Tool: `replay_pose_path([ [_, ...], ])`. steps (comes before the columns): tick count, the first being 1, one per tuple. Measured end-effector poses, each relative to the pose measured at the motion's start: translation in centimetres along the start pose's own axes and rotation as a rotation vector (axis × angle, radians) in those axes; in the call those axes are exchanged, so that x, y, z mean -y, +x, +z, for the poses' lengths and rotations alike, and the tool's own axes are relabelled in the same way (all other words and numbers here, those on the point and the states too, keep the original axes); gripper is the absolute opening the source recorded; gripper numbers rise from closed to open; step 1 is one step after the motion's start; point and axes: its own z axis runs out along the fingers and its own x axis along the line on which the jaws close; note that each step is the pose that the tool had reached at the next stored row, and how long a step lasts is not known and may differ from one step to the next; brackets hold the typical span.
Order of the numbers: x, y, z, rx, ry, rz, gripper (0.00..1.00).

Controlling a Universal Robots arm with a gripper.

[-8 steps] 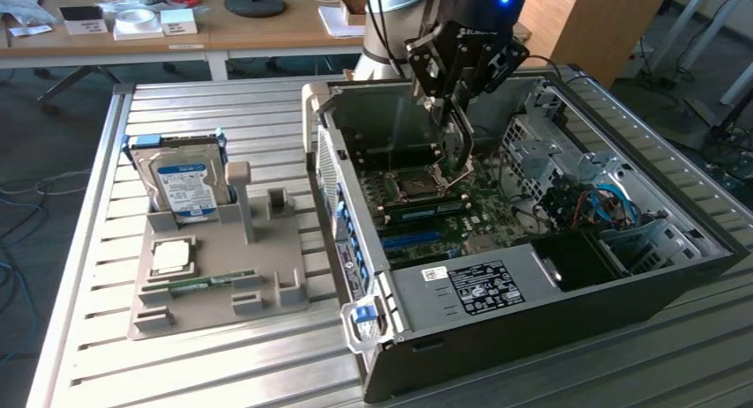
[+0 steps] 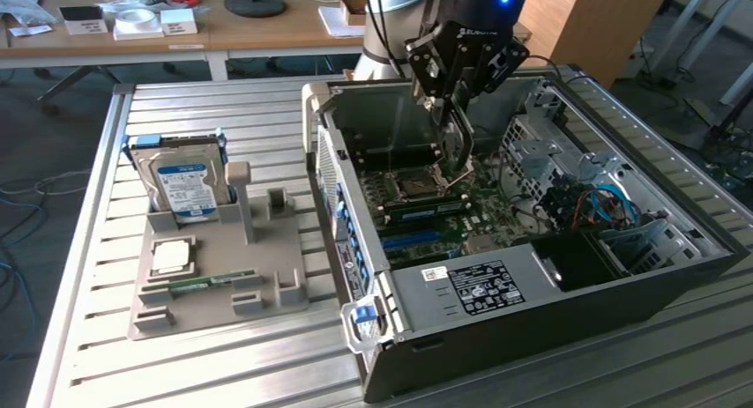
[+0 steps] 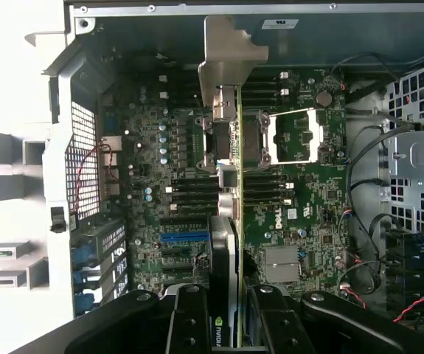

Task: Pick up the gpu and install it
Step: 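Pick up the gpu and move the gpu toward the slot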

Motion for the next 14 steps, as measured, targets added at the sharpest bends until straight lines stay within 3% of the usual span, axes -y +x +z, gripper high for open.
replay_pose_path([
  [14,-0.04,0.00,0.00,0.0000,0.0000,0.000,0.27],
])
